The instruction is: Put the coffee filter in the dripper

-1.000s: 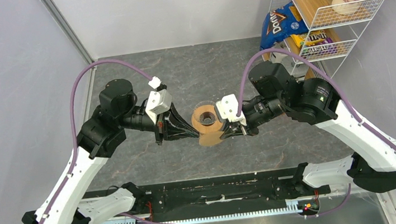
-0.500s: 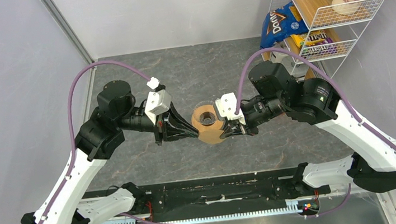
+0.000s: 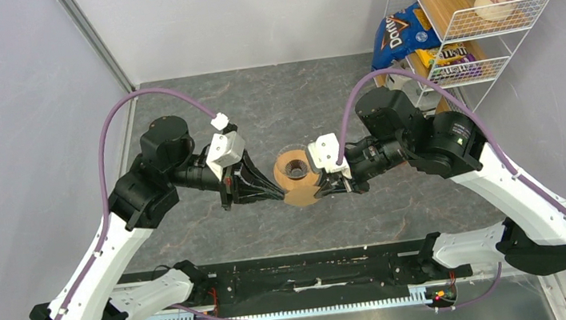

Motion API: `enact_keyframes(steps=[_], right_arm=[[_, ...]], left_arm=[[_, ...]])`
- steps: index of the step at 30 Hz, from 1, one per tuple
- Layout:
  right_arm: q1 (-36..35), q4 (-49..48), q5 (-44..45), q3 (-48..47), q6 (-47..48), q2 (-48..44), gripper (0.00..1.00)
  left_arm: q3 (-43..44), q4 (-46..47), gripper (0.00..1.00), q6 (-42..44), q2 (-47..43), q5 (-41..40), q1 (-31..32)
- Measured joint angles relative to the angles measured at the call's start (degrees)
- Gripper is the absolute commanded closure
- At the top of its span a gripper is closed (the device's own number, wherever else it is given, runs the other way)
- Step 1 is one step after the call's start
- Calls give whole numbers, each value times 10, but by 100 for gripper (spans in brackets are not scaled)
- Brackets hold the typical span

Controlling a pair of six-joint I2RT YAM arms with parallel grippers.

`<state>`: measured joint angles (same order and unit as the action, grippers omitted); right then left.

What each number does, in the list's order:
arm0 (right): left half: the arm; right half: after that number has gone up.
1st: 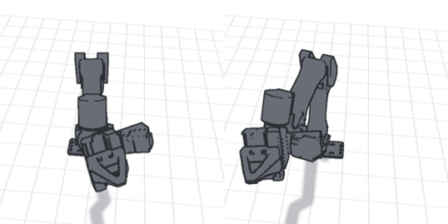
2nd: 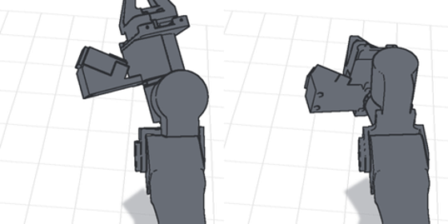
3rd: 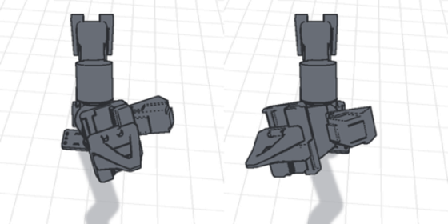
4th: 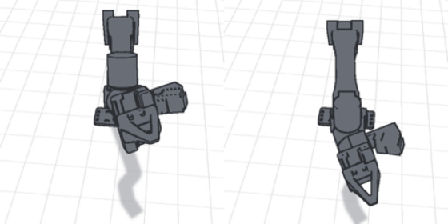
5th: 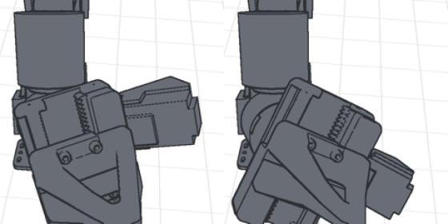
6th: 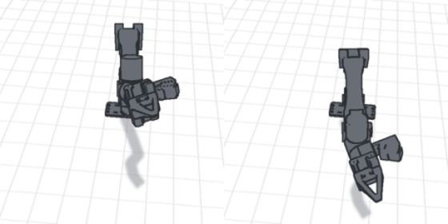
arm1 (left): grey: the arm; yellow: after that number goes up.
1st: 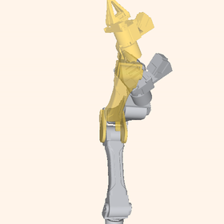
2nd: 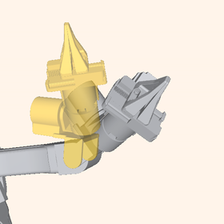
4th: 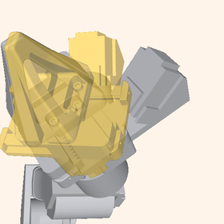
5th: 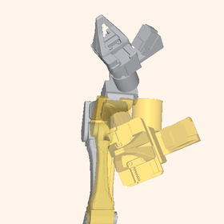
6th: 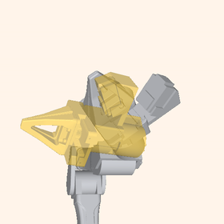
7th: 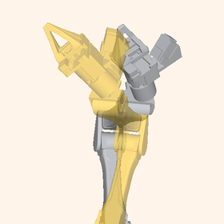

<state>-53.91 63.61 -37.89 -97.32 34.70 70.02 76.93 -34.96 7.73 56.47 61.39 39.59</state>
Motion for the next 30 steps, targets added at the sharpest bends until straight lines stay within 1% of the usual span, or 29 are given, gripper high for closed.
enact_keyframes(steps=[7, 17, 22, 24, 25, 26, 27, 29, 30], right_arm=[[-4, 9, 0, -1, 21, 0, 100], [-19, 16, -8, -8, 51, 3, 100], [-26, 16, -9, -14, 66, 10, 100], [-26, 18, -8, -15, 71, 12, 100], [-26, 19, -8, -15, 72, 13, 100], [-26, 21, -6, -15, 73, 13, 100], [-26, 23, -5, -15, 73, 13, 100], [-26, 25, -1, -15, 71, 13, 100], [-26, 25, 3, -15, 68, 13, 100]], left_arm=[[-4, 0, 98, -9, -2, 17, 5], [-5, 4, 98, -11, 5, -2, 12], [-9, 14, 97, -17, 5, 2, 13], [-10, 12, 92, -18, 5, 4, 14], [-10, 9, 87, -18, 4, 5, 14], [-10, 5, 80, -17, 3, 5, 14], [-10, 3, 72, -16, 1, 4, 14], [-10, -5, 58, -15, -4, 3, 14], [-10, -7, 39, -17, -6, 1, 14]])
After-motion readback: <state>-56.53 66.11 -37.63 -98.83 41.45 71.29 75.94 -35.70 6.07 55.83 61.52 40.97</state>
